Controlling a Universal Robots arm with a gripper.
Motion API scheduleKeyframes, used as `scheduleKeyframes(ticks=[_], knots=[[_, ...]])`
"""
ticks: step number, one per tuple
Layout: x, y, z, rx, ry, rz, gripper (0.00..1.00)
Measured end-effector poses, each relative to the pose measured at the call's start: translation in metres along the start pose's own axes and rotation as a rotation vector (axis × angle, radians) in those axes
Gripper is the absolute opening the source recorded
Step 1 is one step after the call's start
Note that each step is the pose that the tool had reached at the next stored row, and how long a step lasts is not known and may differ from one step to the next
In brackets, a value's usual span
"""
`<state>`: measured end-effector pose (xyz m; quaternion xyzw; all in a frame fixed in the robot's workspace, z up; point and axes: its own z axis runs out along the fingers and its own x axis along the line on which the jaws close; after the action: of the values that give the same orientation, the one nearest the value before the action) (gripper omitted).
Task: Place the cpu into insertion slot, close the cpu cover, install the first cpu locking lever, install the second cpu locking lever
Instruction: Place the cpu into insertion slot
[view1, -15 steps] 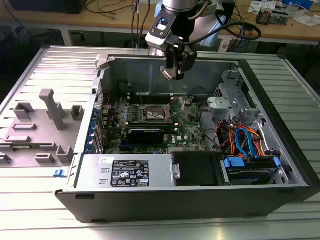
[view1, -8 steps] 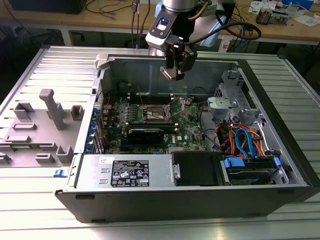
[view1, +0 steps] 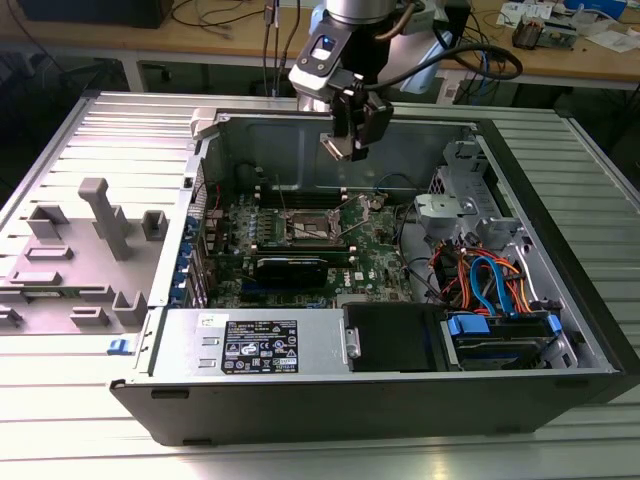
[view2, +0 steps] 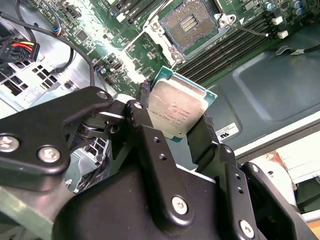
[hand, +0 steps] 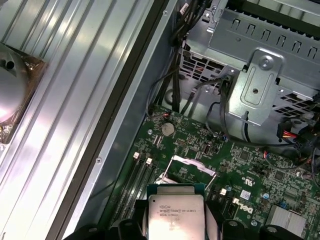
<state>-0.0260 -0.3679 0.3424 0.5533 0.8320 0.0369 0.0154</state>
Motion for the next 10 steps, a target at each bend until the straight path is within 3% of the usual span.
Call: scheduleKeyframes(ticks=[10], knots=[[-0.0001, -0.0001, 0.0004, -0.001, -0.0059, 0.074, 0.54]])
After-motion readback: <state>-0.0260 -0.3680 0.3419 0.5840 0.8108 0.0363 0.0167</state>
